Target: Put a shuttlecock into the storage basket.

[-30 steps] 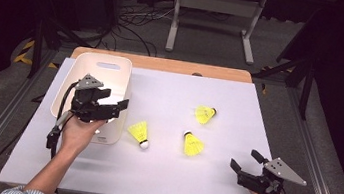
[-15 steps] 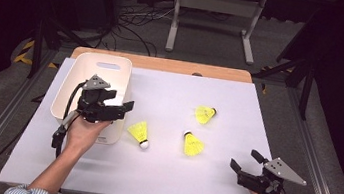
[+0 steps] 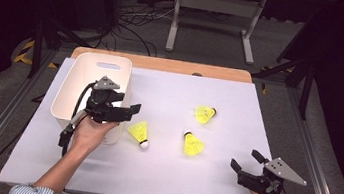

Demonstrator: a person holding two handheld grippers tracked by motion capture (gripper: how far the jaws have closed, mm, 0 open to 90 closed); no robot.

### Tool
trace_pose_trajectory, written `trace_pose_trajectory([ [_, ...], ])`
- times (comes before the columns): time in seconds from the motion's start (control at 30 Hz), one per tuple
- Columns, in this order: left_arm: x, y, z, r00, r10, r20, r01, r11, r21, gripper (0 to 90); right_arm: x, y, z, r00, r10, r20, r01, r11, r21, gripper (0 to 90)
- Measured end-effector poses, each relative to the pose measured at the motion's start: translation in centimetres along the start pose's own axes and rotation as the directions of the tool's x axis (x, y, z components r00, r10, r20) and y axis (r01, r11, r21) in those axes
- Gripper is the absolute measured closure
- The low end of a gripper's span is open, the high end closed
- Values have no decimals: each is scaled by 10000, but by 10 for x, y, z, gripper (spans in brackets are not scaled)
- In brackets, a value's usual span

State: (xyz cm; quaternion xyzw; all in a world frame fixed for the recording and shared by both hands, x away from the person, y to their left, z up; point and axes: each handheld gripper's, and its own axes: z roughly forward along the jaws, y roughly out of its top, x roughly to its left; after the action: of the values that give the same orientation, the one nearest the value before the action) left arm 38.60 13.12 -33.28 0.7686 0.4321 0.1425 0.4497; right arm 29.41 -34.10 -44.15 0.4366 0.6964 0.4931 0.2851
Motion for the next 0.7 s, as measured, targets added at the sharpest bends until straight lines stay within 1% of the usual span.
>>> trace_pose_trajectory([
  [0.3,-6,3,5,9998,176,138,-181,9992,365,311,0,0,0,10000,-1,1,1,10000,16,132],
  [0.4,-9,3,7,9996,264,98,-269,9981,559,311,0,0,0,10000,4,-18,-4,10000,33,132],
  [0.43,-10,4,9,9992,379,96,-384,9977,560,311,0,0,0,10000,5,-24,-5,10000,30,132],
  [0.5,-12,4,10,9988,491,21,-491,9963,700,311,0,0,1,10000,3,-32,-3,10000,36,132],
  [0.53,-14,4,11,9989,464,33,-466,9961,754,312,0,0,1,10000,-3,-35,3,10000,35,132],
  [0.57,-15,5,12,9984,558,-23,-554,9953,792,313,0,0,0,10000,-1,-36,1,10000,31,132],
  [0.6,-15,5,12,9984,558,-23,-554,9953,792,313,0,0,0,10000,-1,-36,1,10000,31,132],
  [0.7,-17,6,14,9979,637,-115,-622,9926,1047,318,0,0,0,10000,-3,-44,3,10000,28,132],
])
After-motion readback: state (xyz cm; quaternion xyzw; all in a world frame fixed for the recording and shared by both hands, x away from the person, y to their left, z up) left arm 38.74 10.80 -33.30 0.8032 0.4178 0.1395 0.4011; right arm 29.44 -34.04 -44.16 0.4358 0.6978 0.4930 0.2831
